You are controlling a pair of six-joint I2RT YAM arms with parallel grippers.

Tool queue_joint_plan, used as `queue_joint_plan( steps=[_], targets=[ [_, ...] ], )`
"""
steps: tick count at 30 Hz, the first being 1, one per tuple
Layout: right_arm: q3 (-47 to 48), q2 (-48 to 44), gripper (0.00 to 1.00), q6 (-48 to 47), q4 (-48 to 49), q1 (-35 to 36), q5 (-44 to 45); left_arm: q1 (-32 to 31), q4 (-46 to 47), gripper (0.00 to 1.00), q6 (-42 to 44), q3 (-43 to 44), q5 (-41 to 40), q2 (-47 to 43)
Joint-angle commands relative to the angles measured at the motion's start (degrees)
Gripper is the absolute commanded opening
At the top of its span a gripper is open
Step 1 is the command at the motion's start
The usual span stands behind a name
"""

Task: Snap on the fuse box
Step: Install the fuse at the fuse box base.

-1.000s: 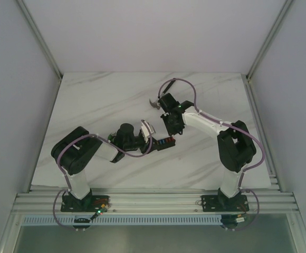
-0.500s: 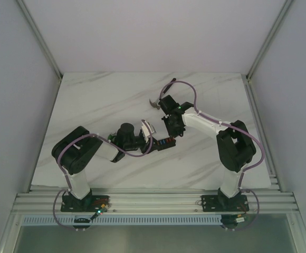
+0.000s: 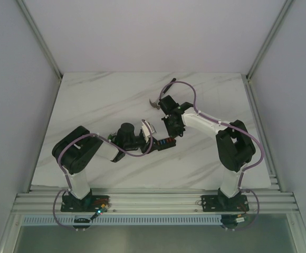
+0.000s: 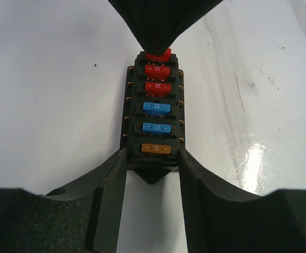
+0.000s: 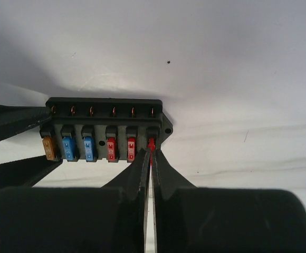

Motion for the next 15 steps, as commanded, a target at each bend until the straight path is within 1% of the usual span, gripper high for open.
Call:
queue_joint_plan(
  steps=[1,7,14,15],
  targets=[
    [-1.64,1.78,0.05,0.4,-1.3,-0.2,-0.18,0.31,-3.84,0.44,1.4,0.1,1.04,1.82],
    [-2.87,2.93,0.0,0.18,-1.66,-0.23,0.27,0.37,-3.59,0.43,1.15,0.0,1.11,1.9],
    [-3.82,3.17,0.0,0.22,-2.71,-0.21,3.43,0.74,-3.63,0.43,0.96,-0.06,1.11,1.86],
    [-3.7,3.0,0.03,0.22,-2.89,-0.21,4.07,0.73,-3.59,0.43,0.89,-0.05,1.2,1.91]
  ],
)
